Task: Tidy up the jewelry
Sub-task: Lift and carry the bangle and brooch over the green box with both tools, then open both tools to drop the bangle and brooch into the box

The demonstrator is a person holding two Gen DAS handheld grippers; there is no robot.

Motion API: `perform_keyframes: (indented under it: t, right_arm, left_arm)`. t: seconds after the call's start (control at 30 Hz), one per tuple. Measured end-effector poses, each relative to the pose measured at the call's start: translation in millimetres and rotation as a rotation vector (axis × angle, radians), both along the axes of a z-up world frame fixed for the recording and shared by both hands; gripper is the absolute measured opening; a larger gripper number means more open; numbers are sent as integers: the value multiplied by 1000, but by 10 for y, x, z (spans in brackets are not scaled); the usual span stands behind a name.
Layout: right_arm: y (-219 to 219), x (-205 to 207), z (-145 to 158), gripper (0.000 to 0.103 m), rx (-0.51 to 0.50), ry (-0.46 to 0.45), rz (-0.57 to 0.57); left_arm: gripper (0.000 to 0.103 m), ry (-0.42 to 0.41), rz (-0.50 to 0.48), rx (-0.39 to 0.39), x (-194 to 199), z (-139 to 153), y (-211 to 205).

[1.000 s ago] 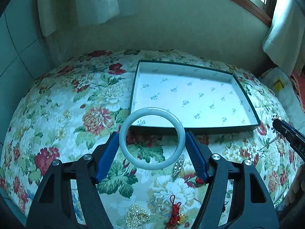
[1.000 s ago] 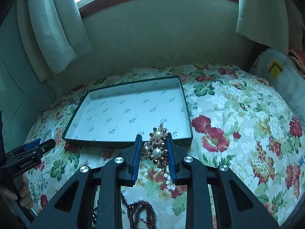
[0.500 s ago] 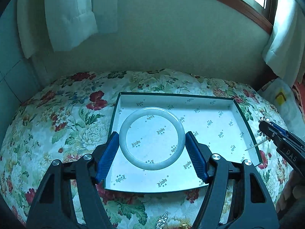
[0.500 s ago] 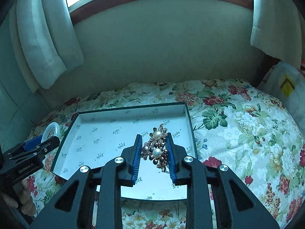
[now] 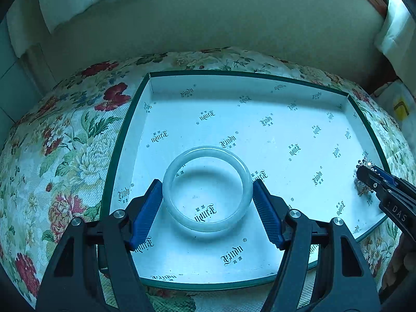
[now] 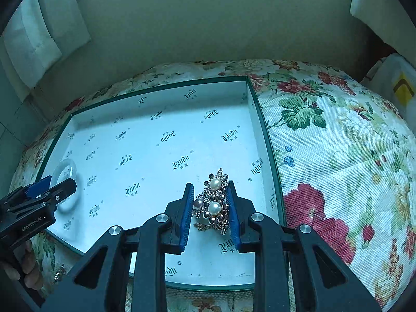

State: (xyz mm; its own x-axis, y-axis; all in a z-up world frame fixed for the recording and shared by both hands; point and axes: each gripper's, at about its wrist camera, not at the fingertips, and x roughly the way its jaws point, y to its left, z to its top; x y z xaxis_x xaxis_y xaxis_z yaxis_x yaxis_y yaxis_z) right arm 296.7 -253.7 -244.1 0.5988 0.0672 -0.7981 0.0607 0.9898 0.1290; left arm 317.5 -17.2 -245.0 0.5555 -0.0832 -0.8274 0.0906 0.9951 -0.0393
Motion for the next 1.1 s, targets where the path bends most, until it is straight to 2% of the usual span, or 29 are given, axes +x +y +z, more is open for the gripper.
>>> perform_keyframes:
  t: [0.27,0.33,0.4,0.5,0.8,1.1]
  right_arm:
    - [-4,12,5,30,11,0,8]
    - [-10,-2,28,47,17,-9,4]
    - [-20,-24,67,50,25,-22,-1]
    - [-17,-67,148,50,29,-36,-1]
    - [59,-504,360,50,46,-48,25]
    - [171,-1142,376,50,58,-8,50]
  left_arm:
    - [71,-1,-5,38,-8,-81,-17]
    - [71,-6,-5,33,-11,-65,-18]
    - [72,-21,-7,36,-23,-28,-27]
    - [80,-42,-13,41,-61,61,-35]
    - [80,-58,-17,3,-434,314,36]
    - [80,-26,13,-11,-1050,353,254]
